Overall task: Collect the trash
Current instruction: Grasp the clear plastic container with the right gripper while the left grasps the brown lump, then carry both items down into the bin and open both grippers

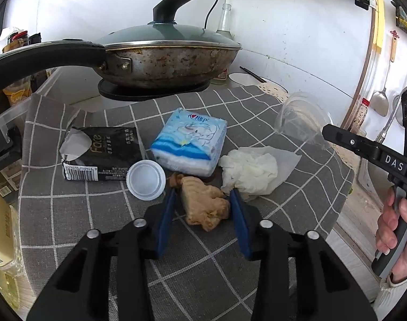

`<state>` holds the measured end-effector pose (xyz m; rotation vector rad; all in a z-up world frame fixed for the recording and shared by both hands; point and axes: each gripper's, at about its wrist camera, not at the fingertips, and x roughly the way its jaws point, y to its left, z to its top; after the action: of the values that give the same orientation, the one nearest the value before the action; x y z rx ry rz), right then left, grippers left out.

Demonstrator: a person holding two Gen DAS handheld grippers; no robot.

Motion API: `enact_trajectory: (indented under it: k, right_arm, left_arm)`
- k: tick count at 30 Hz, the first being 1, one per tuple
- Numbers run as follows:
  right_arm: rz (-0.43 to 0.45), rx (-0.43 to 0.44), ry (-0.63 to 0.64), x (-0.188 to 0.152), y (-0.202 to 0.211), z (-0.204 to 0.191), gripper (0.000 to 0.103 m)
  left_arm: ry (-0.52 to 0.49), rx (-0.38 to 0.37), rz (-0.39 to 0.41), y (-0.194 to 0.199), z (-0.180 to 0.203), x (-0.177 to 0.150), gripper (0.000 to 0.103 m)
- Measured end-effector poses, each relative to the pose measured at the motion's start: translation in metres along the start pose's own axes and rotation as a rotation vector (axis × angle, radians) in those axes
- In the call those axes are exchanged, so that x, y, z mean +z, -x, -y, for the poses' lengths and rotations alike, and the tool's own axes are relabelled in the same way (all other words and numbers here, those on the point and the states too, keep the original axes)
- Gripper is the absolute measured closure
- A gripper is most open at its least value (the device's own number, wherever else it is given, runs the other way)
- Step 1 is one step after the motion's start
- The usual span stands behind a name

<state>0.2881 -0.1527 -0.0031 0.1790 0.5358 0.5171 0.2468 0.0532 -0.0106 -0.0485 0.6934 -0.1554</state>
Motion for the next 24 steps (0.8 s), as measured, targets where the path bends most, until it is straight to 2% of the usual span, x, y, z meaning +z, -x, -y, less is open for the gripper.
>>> enact_trajectory:
  k: [6, 13, 19, 24]
  right_arm:
    - [-0.008, 0.017, 0.018, -0.005, 0.003, -0.008, 0.1]
    - [0.024, 0.025, 0.042, -0.003, 0.027, -0.02, 0.1]
    - [0.043, 0.027, 0.076, -0.008, 0.058, -0.035, 0.1]
    - [0.029, 0.02, 0.1, -0.026, 0.08, -0.044, 0.1]
  left_arm:
    - [0.009, 0.003, 0.056, 0.013, 0.003, -0.001, 0.067]
    - [-0.01, -0.003, 0.117, 0.044, 0.016, 0.002, 0.067]
    - [-0.037, -0.031, 0.12, 0.063, 0.033, -0.011, 0.067]
    - [-0.042, -0.072, 0.094, 0.072, 0.048, -0.036, 0.067]
